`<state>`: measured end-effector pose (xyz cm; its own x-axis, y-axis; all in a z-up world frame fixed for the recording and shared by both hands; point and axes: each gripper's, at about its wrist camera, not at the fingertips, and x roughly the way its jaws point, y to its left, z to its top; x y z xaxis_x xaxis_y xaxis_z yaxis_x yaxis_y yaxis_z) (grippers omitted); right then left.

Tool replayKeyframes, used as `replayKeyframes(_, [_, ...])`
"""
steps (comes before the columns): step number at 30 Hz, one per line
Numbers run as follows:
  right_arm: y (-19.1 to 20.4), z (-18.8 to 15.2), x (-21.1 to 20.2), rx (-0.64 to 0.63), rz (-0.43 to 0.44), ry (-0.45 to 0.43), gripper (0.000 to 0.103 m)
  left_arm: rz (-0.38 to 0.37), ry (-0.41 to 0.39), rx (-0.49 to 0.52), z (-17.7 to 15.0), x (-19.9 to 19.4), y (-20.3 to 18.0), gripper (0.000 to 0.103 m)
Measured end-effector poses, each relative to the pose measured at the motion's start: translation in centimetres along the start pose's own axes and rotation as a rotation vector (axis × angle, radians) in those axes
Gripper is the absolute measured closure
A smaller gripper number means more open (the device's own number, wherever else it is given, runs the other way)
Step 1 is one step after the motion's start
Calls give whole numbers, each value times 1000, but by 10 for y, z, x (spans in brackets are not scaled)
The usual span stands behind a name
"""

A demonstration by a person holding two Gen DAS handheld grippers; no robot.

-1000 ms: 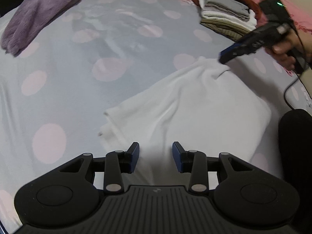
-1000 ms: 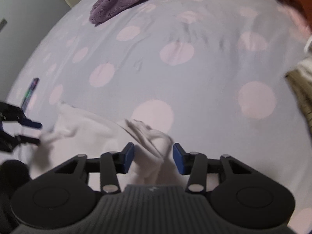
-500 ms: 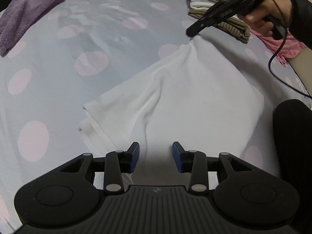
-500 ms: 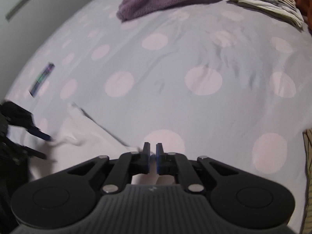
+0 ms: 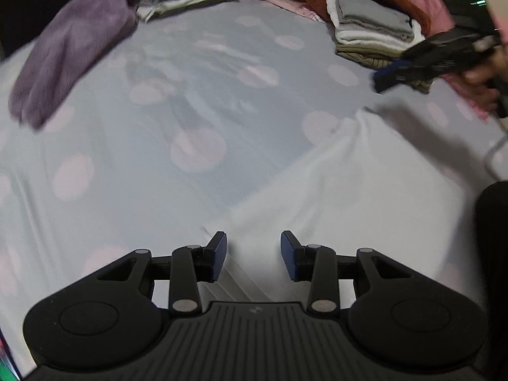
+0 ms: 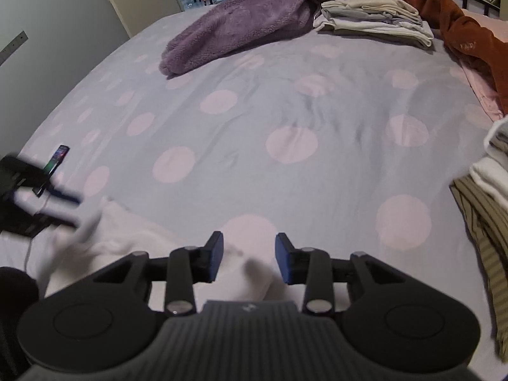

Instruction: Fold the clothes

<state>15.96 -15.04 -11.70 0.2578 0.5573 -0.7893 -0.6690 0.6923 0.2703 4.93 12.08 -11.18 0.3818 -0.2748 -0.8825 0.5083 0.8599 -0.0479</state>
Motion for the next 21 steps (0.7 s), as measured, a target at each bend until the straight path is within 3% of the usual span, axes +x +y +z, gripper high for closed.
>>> replayKeyframes(5, [16,-23,-21,26,34,-20,64,-4,97,67,13,32,8,70])
replayKeyframes(6, [19,-29,-24,33,41,-20,64,-13,123,77,13,37,8,90])
replayKeyframes(7, [20,-35,-27,42,47,-20,64,-15,130,65,13,38,10,101])
replayKeyframes(10, [25,-50,-34,64,54,-11,64,-15,137,18,15,38,16,100])
replayKeyframes(14, [29,-62,-39,77,55,-3,64,21,94,-131,15,25,45,100])
replayKeyframes(19, [31,-69,-39,97,63,-1,64,24,146,-108,9,39,40,99])
replayKeyframes(21, [32,-71,-38,103,64,3,64,46,122,-137,6,38,40,89])
